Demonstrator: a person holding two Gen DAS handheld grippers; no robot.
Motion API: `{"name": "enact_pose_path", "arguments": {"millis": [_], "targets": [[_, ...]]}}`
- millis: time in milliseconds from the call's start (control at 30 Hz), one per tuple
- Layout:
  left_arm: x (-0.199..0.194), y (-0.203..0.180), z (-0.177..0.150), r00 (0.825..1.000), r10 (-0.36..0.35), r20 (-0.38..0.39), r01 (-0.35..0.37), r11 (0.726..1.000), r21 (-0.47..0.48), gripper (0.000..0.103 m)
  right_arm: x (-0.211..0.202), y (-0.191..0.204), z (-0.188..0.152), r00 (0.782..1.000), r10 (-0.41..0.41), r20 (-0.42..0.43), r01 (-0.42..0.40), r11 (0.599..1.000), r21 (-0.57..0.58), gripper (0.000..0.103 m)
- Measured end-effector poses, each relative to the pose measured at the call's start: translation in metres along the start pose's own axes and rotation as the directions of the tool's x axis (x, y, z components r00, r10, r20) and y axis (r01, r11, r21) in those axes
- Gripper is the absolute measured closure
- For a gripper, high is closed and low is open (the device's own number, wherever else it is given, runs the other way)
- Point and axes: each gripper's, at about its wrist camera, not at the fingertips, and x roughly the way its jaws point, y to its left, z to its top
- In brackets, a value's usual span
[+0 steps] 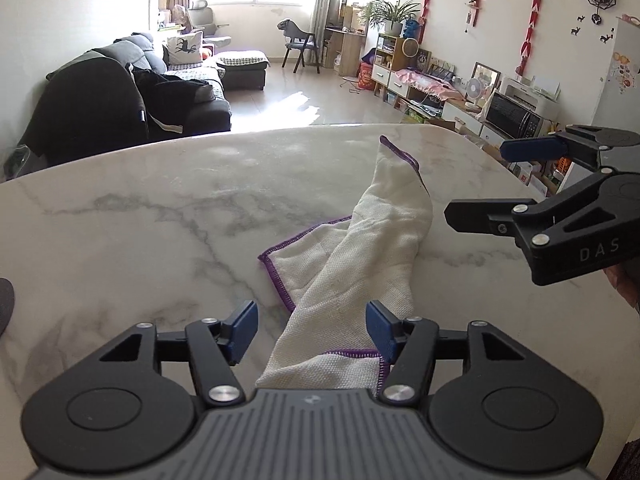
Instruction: Fold towel
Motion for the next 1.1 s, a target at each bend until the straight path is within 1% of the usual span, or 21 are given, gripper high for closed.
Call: {"name": "enact_pose_path", "arguments": {"millis": [33,133,267,367,467,533,600,667,767,967,1100], "targets": [[0.002,0.001,-0.001,1.0,-0.002,-0.008,0.002,1.0,-0.003,0.042,0.0,0.002,-0.003,1.0,-0.005,-0.002,0.005,1.0,-0.01,0.0],[0.007,0.005,-0.002,1.0,-0.004,-0.02,0.003,1.0,-0.014,0.043,0.004,0.004,-0.015,0.999,-0.024,-0.047,0.023,1.0,-0.015,0.0],[0.012,0.011,-0.003,0.999,-0.013,-0.032,0.012,1.0,-0.023,0.043,0.002,0.003,-0.026,0.997,-0.019,-0.08,0.02,1.0,0.006,0.0],[0.015,0.015,-0.004,0.998,-0.039,-0.048,0.038,0.999,-0.03,0.045,-0.002,0.004,-0.031,0.996,-0.011,-0.093,0.011,1.0,0.006,0.0],[0.018,0.016,-0.003,0.997,-0.046,-0.058,0.044,0.999,-0.03,0.05,-0.006,0.005,-0.037,0.994,-0.002,-0.106,0.003,1.0,0.007,0.0],[0.018,0.016,-0.003,0.996,-0.06,-0.06,0.058,0.998,-0.032,0.058,-0.009,0.006,-0.04,0.993,0.004,-0.114,-0.003,1.0,0.007,0.0],[0.017,0.017,-0.003,0.995,-0.074,-0.061,0.072,0.997,-0.036,0.078,-0.011,0.007,-0.044,0.992,0.009,-0.123,-0.008,1.0,0.007,0.0],[0.017,0.02,-0.003,0.995,-0.077,-0.059,0.074,0.996,-0.049,0.087,-0.014,0.007,-0.047,0.991,0.015,-0.131,-0.014,1.0,0.008,0.0],[0.014,0.024,-0.004,0.994,-0.099,-0.044,0.096,0.993,-0.073,0.092,-0.018,0.009,-0.053,0.989,0.024,-0.144,-0.023,1.0,0.008,0.0],[0.007,0.023,-0.003,0.988,-0.151,-0.011,0.15,0.985,-0.084,0.093,-0.026,0.011,-0.064,0.985,0.041,-0.169,-0.039,0.999,0.01,0.0],[0.0,0.016,-0.001,0.98,-0.195,0.022,0.197,0.978,-0.074,0.094,-0.016,0.005,-0.051,0.982,0.031,-0.185,-0.027,0.999,0.025,0.0]]}}
